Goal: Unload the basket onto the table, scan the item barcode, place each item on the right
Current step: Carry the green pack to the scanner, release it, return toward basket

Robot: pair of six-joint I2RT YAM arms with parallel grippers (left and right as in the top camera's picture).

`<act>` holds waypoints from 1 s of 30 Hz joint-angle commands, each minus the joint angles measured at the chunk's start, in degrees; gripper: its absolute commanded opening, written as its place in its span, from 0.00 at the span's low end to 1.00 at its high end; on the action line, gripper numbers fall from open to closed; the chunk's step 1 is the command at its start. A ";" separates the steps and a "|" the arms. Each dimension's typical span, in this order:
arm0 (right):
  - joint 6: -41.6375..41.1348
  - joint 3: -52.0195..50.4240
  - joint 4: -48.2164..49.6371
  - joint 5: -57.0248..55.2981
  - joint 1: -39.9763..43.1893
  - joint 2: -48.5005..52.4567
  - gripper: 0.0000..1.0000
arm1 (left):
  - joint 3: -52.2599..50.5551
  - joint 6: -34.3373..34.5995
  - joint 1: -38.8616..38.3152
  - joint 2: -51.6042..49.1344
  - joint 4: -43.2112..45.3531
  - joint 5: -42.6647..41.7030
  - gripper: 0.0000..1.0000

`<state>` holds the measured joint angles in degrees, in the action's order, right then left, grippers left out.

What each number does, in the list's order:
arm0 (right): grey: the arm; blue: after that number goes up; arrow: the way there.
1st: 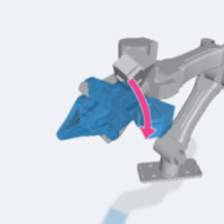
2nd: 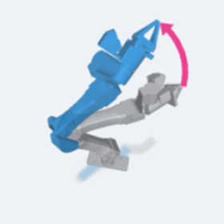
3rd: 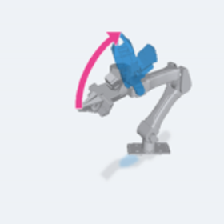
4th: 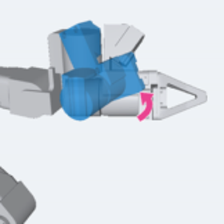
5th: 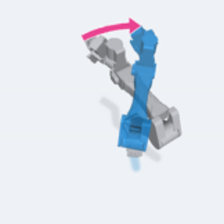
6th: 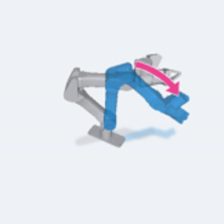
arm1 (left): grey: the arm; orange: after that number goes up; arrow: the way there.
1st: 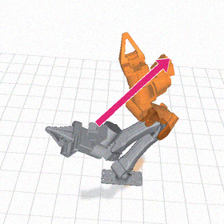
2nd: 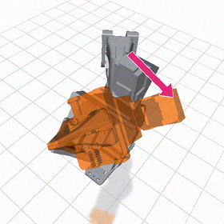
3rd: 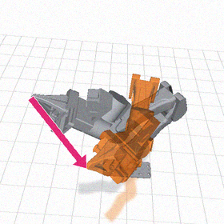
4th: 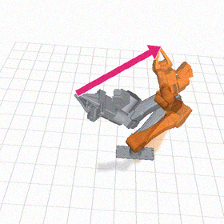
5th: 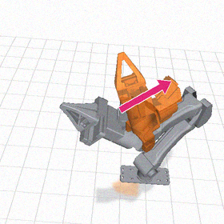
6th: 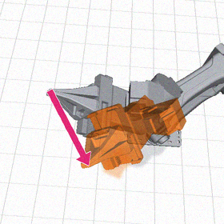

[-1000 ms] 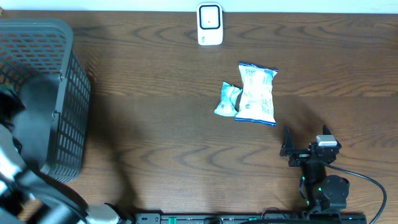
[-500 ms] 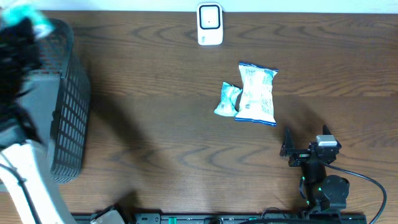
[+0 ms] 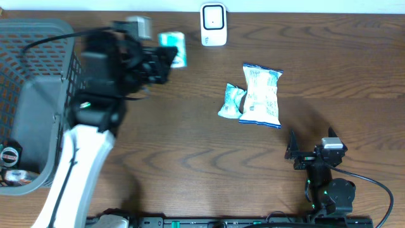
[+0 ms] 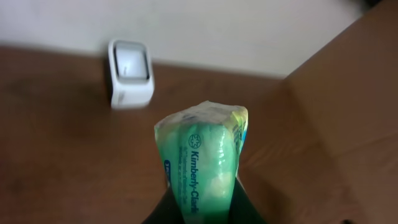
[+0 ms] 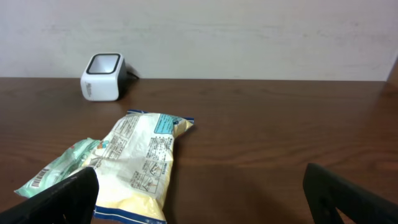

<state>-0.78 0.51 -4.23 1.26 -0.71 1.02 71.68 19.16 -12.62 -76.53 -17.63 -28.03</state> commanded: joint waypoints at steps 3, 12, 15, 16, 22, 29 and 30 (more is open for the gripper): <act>0.44 -0.15 -0.11 -0.09 0.72 -0.20 0.99 | 0.22 -1.53 -9.20 -10.64 0.13 13.29 0.07; 0.42 -0.15 -0.09 -0.09 0.72 -0.20 0.99 | 0.22 -1.31 -13.88 -25.97 3.15 14.21 0.07; 0.44 -0.15 -0.09 -0.07 0.72 -0.20 0.99 | 0.22 -1.31 -13.88 -28.74 3.85 14.21 0.08; 0.42 -0.15 -0.09 -0.09 0.72 -0.20 0.99 | 0.22 -1.31 -13.88 -29.59 4.00 14.16 0.07; 0.44 -0.15 -0.11 -0.07 0.72 -0.20 0.99 | 0.22 -0.35 -14.53 -31.95 4.04 13.92 0.07; 0.42 -0.15 -0.11 -0.09 0.72 -0.20 0.99 | 0.22 -0.48 -15.08 -31.95 5.55 14.16 0.48; 0.42 -0.15 -0.09 -0.09 0.72 -0.20 0.99 | 0.22 -0.48 -15.04 -31.89 5.57 14.16 0.48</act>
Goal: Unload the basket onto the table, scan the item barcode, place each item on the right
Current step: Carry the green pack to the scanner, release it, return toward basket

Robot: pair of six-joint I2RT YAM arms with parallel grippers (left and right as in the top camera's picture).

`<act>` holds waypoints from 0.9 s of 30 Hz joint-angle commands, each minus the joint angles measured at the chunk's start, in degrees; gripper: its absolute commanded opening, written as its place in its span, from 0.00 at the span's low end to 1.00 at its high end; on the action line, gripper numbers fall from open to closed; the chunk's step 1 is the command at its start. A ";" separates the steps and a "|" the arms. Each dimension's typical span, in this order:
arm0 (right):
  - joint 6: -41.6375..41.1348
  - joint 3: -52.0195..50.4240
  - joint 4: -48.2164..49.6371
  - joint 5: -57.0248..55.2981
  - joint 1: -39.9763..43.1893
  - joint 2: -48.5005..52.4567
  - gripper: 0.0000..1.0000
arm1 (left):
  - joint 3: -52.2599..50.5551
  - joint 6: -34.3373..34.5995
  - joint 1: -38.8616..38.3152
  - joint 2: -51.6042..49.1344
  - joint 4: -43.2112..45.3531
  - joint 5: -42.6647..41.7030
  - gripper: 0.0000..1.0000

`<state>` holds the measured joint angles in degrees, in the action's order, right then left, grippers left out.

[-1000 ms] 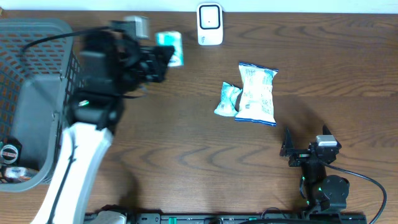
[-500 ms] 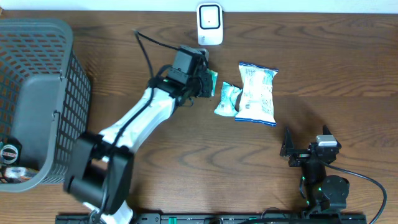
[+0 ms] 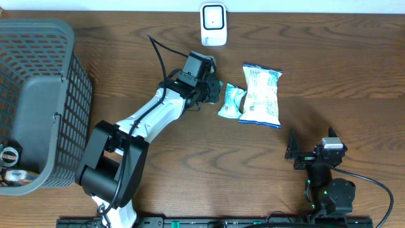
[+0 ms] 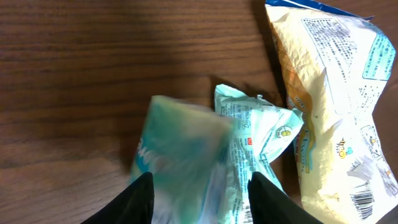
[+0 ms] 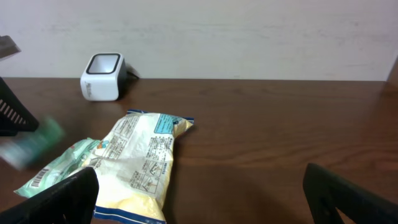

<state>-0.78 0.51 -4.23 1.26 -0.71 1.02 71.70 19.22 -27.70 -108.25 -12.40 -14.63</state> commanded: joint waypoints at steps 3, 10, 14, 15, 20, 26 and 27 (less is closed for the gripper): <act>0.44 -0.15 -0.09 -0.07 0.72 -0.20 0.99 | 0.20 -0.55 0.15 0.46 0.33 0.28 0.50; 0.42 -0.15 -0.09 -0.09 0.72 -0.20 0.99 | 0.76 -1.64 1.40 7.21 0.31 0.17 0.74; 0.42 -0.15 -0.09 -0.09 0.72 -0.20 1.00 | 1.46 -1.66 5.38 16.35 0.31 0.17 0.86; 0.44 -0.15 -0.11 -0.09 0.72 -0.20 0.99 | 1.46 -1.90 6.64 18.62 0.28 0.15 0.87; 0.42 -0.15 -0.09 -0.07 0.72 -0.20 0.99 | 1.46 -11.76 15.93 31.82 -4.39 0.72 0.88; 0.42 -0.15 -0.09 -0.09 0.72 -0.20 0.99 | 1.44 -14.78 31.69 43.74 -8.55 7.32 0.92; 0.42 -0.15 -0.09 -0.09 0.72 -0.20 0.99 | 1.46 -14.78 34.45 44.94 -8.59 8.04 0.95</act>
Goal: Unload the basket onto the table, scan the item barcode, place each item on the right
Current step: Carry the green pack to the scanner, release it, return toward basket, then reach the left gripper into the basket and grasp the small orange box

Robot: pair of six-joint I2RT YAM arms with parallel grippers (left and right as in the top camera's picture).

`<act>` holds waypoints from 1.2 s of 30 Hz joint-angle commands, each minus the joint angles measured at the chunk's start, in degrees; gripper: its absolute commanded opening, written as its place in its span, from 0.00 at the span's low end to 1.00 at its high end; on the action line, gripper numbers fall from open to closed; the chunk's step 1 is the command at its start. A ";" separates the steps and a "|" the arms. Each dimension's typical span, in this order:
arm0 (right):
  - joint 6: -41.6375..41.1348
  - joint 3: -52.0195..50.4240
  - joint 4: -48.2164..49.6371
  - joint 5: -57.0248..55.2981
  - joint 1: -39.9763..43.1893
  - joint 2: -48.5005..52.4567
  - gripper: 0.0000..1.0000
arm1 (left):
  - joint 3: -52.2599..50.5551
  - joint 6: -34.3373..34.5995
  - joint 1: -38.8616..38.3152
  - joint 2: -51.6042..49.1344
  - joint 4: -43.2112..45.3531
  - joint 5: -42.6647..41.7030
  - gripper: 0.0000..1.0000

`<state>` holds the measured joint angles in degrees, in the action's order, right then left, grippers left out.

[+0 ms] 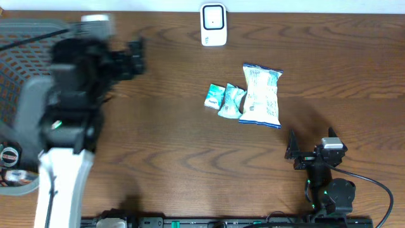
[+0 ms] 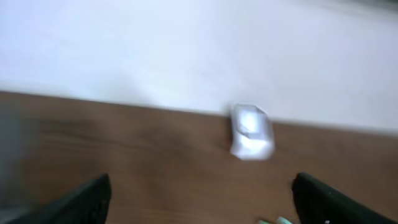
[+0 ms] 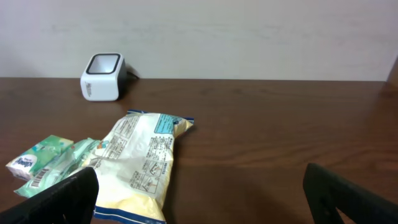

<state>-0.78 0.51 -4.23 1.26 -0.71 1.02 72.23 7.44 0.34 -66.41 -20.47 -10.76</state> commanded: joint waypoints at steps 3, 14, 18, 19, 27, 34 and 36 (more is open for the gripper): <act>0.42 -0.15 -0.09 -0.09 0.72 -0.20 0.99 | 0.94 -2.95 16.50 5.51 -1.18 6.03 0.98; 0.42 -0.15 -0.11 -0.09 0.72 -0.20 0.99 | 0.85 -0.76 42.99 -4.04 -12.57 13.75 0.98; 0.42 -0.15 -0.09 -0.07 0.72 -0.20 0.99 | 0.76 -0.74 43.08 -10.82 -19.04 21.00 0.98; 0.42 -0.15 -0.11 -0.09 0.72 -0.20 0.99 | 0.74 -0.72 43.10 -12.33 -20.44 21.68 0.98; 0.42 -0.15 -0.09 -0.09 0.72 -0.20 0.99 | 0.74 4.28 43.12 -23.30 -27.52 29.53 0.98; 0.42 -0.15 -0.11 -0.09 0.72 -0.20 0.99 | 0.63 11.89 45.90 -28.63 -30.27 29.18 0.98; 0.42 -0.15 -0.11 -0.09 0.72 -0.20 0.99 | 0.59 11.96 47.06 -29.53 -30.47 28.15 0.98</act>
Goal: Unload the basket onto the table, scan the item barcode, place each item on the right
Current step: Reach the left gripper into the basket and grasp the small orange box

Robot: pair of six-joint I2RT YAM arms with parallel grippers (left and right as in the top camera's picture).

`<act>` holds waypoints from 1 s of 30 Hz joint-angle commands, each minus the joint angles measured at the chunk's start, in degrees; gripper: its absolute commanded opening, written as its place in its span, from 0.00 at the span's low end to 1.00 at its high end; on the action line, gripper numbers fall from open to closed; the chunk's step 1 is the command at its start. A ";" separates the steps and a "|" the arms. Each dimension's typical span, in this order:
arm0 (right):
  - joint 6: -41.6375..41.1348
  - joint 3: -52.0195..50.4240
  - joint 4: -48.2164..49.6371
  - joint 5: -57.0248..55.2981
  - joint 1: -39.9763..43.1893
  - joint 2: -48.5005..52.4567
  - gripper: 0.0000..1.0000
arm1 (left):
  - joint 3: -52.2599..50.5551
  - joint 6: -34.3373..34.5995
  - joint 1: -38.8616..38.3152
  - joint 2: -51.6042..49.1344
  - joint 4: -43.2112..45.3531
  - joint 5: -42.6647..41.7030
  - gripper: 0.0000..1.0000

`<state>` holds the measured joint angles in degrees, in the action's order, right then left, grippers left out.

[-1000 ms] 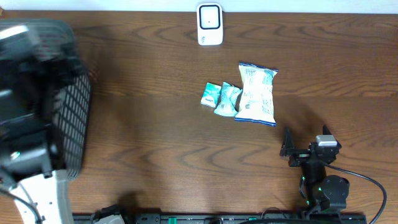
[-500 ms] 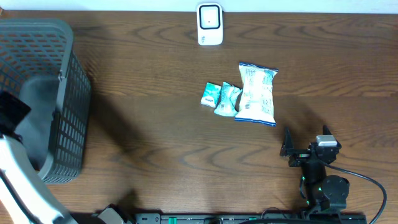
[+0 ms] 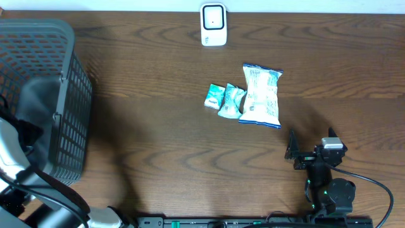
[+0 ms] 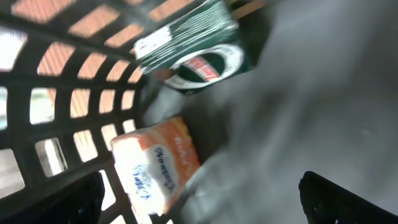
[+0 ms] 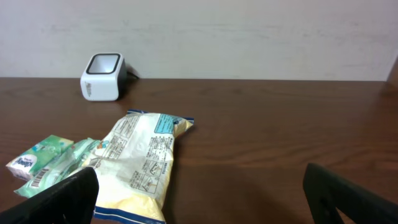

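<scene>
The white scanner stands at the table's far edge, also visible as the scanner. In the left wrist view, my left gripper is open inside the grey basket, with nothing between its fingers. An orange-and-white tissue pack lies just ahead of it on the left. A dark green can and pack lie farther back. My left arm shows at the basket's near side. My right gripper rests open on the table near the front right, holding nothing.
At mid-table lie a small teal tissue pack, a green pack and a white-and-blue snack bag, side by side. The basket's mesh wall stands close on the left gripper's left.
My left gripper was open in the air over the table's left part, facing the scanner. Now it is down inside the basket, by the orange pack. The items at mid-table and the right arm are unchanged.
My left gripper first held a green tissue pack up toward the scanner. Then it was low over the table with that pack, beside the other green pack and snack bag. Then the pack lay there, with the gripper open near the basket. Now the gripper is inside the basket.
</scene>
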<state>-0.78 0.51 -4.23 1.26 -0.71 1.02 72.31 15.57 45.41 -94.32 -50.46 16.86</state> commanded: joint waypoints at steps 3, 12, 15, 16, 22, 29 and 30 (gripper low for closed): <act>0.42 -0.15 -0.09 -0.09 0.72 -0.20 0.99 | 0.31 3.82 3.78 -2.54 -0.50 -0.37 0.98; 0.42 -0.15 -0.11 -0.07 0.72 -0.20 0.99 | -0.11 3.58 7.45 -5.11 0.09 -5.07 0.98; 0.42 -0.15 -0.09 -0.09 0.72 -0.20 0.99 | -0.22 3.10 7.54 -5.81 0.44 -6.34 1.00; 0.42 -0.15 -0.09 -0.09 0.72 -0.20 0.99 | -0.26 3.10 7.56 -6.05 0.57 -6.43 0.98; 0.42 -0.15 -0.11 -0.07 0.72 -0.20 0.99 | -0.26 2.08 7.54 -6.43 1.57 -8.81 0.64; 0.42 -0.15 -0.09 -0.09 0.72 -0.20 0.99 | -0.26 2.10 7.54 -6.40 2.08 -8.96 0.19; 0.42 -0.15 -0.11 -0.09 0.72 -0.20 0.99 | -0.26 2.10 7.54 -6.40 2.08 -8.98 0.14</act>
<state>-0.78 0.51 -4.23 1.26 -0.71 1.02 72.29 18.11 52.73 -100.25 -48.34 8.21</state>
